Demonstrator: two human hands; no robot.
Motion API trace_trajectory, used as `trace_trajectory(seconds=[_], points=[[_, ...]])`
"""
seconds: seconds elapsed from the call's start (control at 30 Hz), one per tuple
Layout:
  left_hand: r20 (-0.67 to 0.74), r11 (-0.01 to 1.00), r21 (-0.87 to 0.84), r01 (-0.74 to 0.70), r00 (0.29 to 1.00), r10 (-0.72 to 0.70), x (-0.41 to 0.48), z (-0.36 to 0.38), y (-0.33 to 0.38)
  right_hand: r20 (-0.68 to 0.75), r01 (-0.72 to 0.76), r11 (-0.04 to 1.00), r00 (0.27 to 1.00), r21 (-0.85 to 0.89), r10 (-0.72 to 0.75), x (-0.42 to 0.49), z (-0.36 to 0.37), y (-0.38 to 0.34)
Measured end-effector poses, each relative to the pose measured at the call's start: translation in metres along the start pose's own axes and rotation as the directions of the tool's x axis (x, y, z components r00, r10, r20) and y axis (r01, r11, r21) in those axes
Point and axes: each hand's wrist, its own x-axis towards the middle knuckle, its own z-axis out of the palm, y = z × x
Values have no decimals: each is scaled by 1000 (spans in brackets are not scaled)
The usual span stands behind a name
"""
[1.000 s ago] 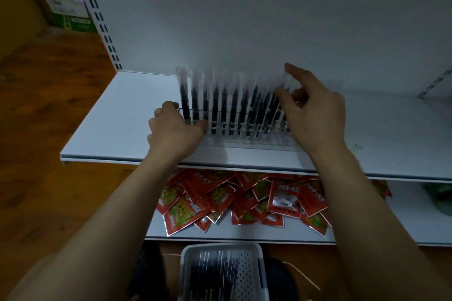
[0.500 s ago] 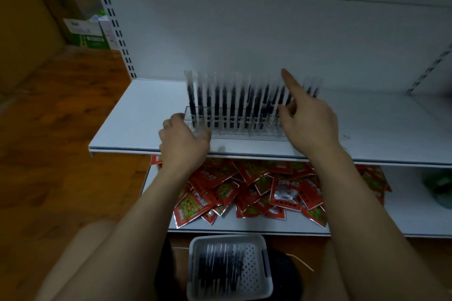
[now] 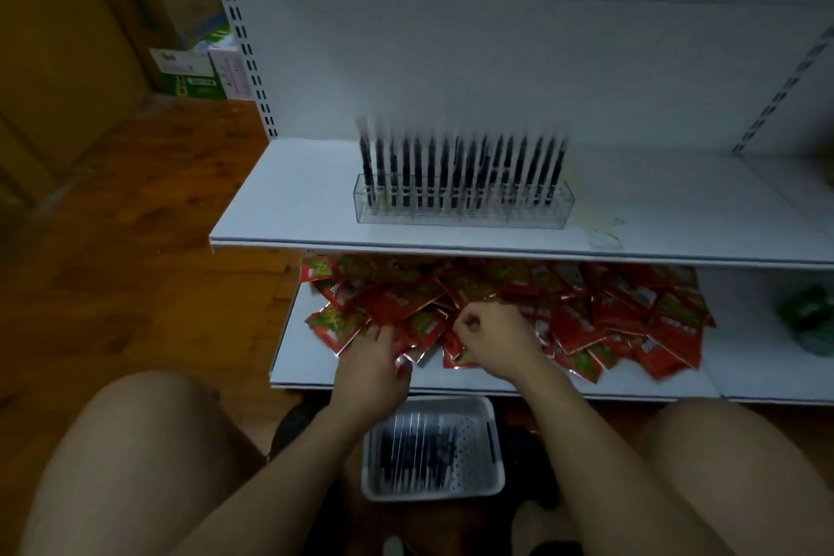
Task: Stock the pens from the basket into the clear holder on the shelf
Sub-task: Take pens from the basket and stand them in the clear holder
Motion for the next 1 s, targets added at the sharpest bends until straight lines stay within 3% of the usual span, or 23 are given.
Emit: trace_trajectory(seconds=[0.17, 0.27, 0.43, 0.6, 0.73, 1.0], points=[[346, 973, -7, 232, 913, -215, -35, 57, -41, 226, -153, 988, 963, 6, 147, -19, 76, 28], [494, 982, 17, 186, 853, -170, -36, 75, -45, 385, -197, 976, 896, -97, 219, -31, 114, 43], [519, 964, -41, 262, 830, -204, -13, 82, -47, 539, -255, 952, 784, -172, 307, -29, 156, 70], [599, 909, -74, 411, 747, -289, 0, 104, -64, 671, -296, 943, 670, -151, 318, -14, 181, 82], [643, 844, -136, 518, 694, -323, 9, 134, -75, 692, -331, 940, 658, -86, 295, -1, 216, 83], [701, 529, -267, 806, 539, -468, 28, 195, -97, 758, -353, 913, 532, -206, 377, 6, 293, 117]])
